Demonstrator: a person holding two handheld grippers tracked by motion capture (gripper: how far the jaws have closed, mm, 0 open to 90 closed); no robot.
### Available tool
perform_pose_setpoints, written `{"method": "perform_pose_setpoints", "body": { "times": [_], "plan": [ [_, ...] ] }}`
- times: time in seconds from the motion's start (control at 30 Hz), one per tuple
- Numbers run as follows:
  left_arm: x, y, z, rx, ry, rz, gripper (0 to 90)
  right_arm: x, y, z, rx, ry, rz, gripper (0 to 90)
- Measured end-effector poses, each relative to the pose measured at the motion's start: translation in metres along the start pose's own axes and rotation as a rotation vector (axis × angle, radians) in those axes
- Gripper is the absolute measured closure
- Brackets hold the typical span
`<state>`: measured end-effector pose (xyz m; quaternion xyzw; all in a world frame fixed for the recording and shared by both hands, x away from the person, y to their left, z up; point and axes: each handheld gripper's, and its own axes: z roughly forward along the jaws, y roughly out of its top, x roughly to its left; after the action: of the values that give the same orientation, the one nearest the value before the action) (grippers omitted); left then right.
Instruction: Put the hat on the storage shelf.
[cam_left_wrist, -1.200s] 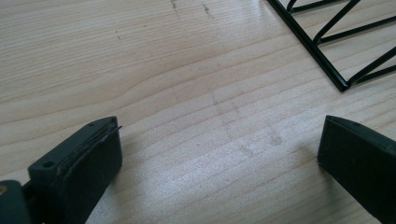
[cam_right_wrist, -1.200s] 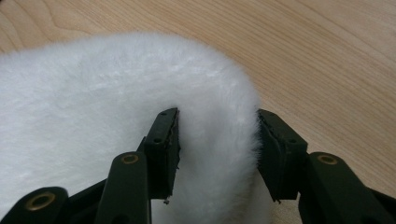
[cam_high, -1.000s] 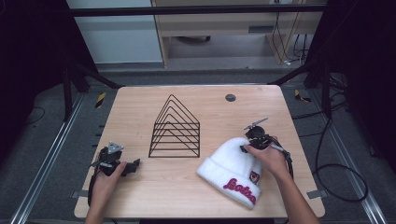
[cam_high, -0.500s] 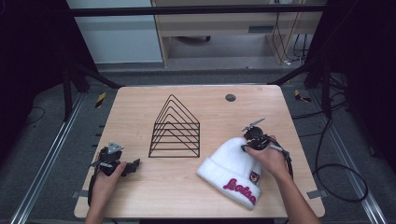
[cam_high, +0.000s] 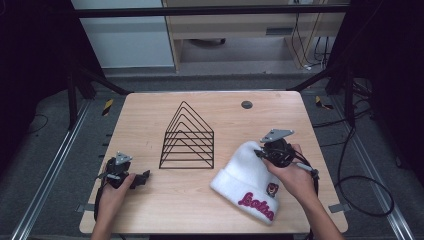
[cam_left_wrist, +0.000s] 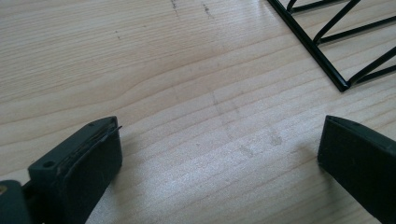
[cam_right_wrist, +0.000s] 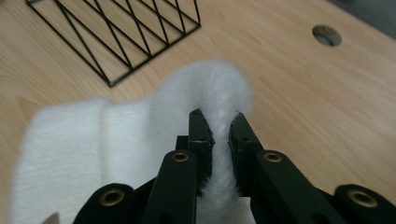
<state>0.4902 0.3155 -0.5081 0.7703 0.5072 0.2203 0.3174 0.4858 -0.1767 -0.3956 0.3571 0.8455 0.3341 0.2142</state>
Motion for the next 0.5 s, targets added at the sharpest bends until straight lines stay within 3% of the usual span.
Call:
{"method": "perform_pose_setpoints", "body": {
  "times": [0.23,0.43,0.5],
  "plan": [
    [0.000,0.000,0.000,0.000,0.000,0.003,0.0,0.021,0.013,-0.034,-0.122,0.023,-0.045,83.0],
    [-0.001,-0.001,-0.003,0.000,-0.006,0.005,1.8,0.034,0.020,-0.052,-0.180,0.047,-0.081,83.3],
    [0.000,0.000,-0.009,-0.031,-0.023,-0.012,3.3,0.037,0.024,-0.059,-0.218,0.073,-0.081,83.7]
  ]
}}
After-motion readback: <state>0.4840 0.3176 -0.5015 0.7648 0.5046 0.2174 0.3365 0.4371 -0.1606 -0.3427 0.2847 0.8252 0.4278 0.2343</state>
